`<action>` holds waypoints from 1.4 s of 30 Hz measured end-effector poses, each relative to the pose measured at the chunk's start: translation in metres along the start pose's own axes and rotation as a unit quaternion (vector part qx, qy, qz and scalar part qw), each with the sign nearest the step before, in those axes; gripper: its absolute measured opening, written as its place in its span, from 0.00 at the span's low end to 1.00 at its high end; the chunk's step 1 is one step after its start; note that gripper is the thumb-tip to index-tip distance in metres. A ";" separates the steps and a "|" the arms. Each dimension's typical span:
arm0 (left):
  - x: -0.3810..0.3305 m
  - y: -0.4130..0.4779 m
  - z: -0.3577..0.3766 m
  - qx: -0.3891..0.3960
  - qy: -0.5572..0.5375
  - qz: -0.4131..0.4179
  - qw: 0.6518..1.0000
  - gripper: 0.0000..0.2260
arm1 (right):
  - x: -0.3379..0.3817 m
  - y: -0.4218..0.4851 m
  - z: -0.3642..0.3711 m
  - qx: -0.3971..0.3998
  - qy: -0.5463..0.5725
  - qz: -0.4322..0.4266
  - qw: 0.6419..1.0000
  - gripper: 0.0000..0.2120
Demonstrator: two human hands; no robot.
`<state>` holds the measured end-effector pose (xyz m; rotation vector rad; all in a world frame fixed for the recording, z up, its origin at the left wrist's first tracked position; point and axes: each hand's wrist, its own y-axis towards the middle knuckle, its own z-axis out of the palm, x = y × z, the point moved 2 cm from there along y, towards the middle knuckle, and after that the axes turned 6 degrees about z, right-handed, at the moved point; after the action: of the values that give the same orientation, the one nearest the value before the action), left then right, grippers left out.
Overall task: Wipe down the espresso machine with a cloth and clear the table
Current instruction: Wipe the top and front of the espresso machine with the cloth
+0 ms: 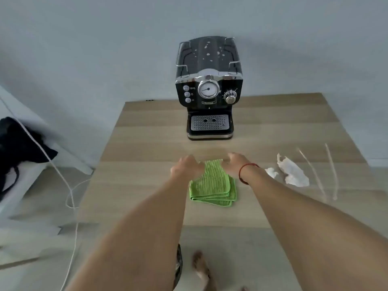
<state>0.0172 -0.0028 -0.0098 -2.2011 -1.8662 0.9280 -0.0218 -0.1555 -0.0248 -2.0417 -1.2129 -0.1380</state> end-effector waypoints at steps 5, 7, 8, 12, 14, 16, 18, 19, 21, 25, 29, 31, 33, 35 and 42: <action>0.030 0.025 0.041 0.049 -0.041 -0.068 0.996 0.21 | -0.021 0.028 0.041 -0.040 0.000 0.092 0.995 0.24; 0.036 0.038 0.051 0.032 -0.061 -0.067 0.995 0.20 | -0.027 0.037 0.053 -0.065 0.000 0.096 0.993 0.22; 0.037 0.042 0.054 0.019 -0.066 -0.071 0.995 0.19 | -0.028 0.039 0.056 -0.079 0.007 0.099 0.992 0.21; 0.042 0.054 0.063 -0.009 -0.118 -0.086 0.989 0.19 | -0.031 0.054 0.067 -0.091 0.053 0.135 0.985 0.14; 0.043 0.056 0.063 -0.016 -0.120 -0.086 0.989 0.18 | -0.030 0.058 0.067 -0.067 0.056 0.155 0.984 0.12; 0.043 0.057 0.063 -0.015 -0.119 -0.087 0.989 0.18 | -0.028 0.058 0.066 -0.052 0.078 0.162 0.982 0.15; 0.042 0.057 0.063 -0.012 -0.122 -0.091 0.988 0.19 | -0.025 0.052 0.063 -0.063 0.094 0.175 0.978 0.18; 0.041 0.057 0.063 -0.010 -0.121 -0.096 0.988 0.18 | -0.025 0.049 0.061 -0.066 0.095 0.183 0.976 0.17; 0.040 0.056 0.066 -0.011 -0.127 -0.101 0.987 0.18 | -0.026 0.044 0.061 -0.064 0.074 0.209 0.973 0.13; 0.039 0.058 0.070 -0.025 -0.140 -0.109 0.984 0.18 | -0.032 0.042 0.065 -0.095 0.124 0.274 0.949 0.31; 0.039 0.059 0.076 0.022 -0.179 -0.118 0.976 0.18 | -0.025 0.040 0.074 -0.047 0.152 0.272 0.949 0.30; 0.039 0.056 0.078 0.055 -0.177 -0.107 0.977 0.16 | -0.024 0.036 0.078 -0.018 0.121 0.248 0.961 0.23; 0.038 0.049 0.077 0.071 -0.176 -0.107 0.976 0.18 | -0.023 0.034 0.075 -0.007 0.145 0.210 0.967 0.20; 0.033 0.041 0.072 0.055 -0.183 -0.102 0.976 0.20 | -0.019 0.031 0.065 -0.004 0.208 0.179 0.961 0.22; -0.021 0.007 0.005 -0.160 -0.310 -0.049 0.936 0.15 | 0.007 -0.003 -0.006 0.003 0.349 0.103 0.931 0.15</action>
<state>0.0194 -0.0252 -0.0091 -2.1010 -2.5287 1.5319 -0.0186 -0.1533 -0.0152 -1.8477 -0.5490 -0.6907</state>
